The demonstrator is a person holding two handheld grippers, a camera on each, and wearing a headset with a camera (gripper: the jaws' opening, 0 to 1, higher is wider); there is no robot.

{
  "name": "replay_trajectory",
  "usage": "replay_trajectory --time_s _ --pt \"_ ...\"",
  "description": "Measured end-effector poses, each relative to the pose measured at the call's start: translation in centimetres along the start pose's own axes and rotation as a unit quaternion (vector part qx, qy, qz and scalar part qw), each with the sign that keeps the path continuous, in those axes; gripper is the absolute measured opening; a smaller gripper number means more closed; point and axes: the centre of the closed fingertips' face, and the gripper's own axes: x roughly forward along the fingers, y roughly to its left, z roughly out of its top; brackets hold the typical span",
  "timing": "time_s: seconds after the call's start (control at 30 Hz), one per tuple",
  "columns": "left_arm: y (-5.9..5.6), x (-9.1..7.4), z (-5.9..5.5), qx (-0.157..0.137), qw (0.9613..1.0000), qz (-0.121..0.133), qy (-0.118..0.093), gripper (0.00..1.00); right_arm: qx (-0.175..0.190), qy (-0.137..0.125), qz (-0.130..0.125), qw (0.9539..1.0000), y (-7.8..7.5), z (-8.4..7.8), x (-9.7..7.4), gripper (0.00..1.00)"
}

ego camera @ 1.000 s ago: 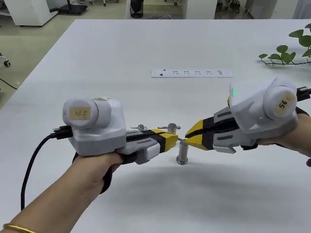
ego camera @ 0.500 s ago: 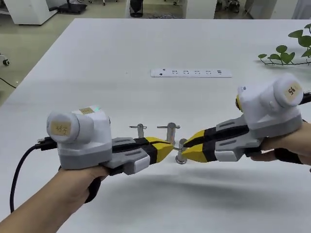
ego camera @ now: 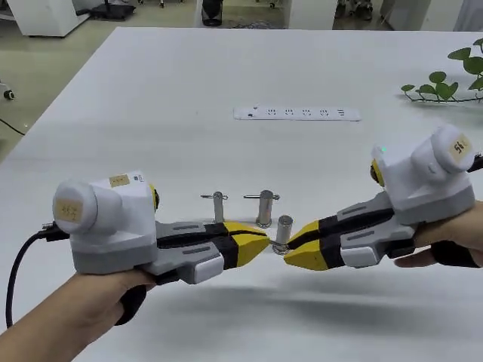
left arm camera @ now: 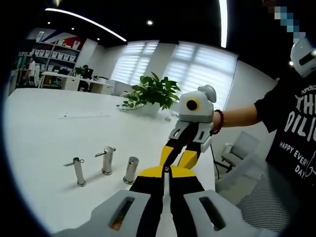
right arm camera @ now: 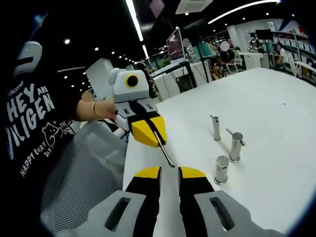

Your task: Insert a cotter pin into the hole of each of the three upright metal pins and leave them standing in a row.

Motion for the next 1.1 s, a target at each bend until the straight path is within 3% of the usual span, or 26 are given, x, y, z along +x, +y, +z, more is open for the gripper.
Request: replay_trajectory --time_s 0.3,0.47,0.63,0.8,1.1 --pt "-0.9 0.0 0.0 -0.010 0.9996 -0.023 -0.009 0.00 -0.004 -0.009 0.017 0.9998 0.7 0.4 0.2 0.07" --pt "-1.1 0.0 -0.1 -0.010 0.9995 -0.027 -0.009 0.00 -0.013 -0.005 0.022 0.9997 1.0 0.4 0.3 0.00" --pt "-1.1 -0.1 -0.1 -0.015 0.9995 -0.027 -0.011 0.00 -0.029 0.001 0.021 0.9994 1.0 0.5 0.2 0.00" --pt "-1.2 0.0 -0.1 -0.014 0.9995 -0.027 -0.009 0.00 -0.102 0.030 0.017 0.9942 1.0 0.5 0.0 0.00" --pt "-1.2 0.0 -0.6 -0.007 0.9997 -0.022 0.001 0.01 -0.161 0.075 0.014 0.9841 1.2 -0.1 0.2 0.00"
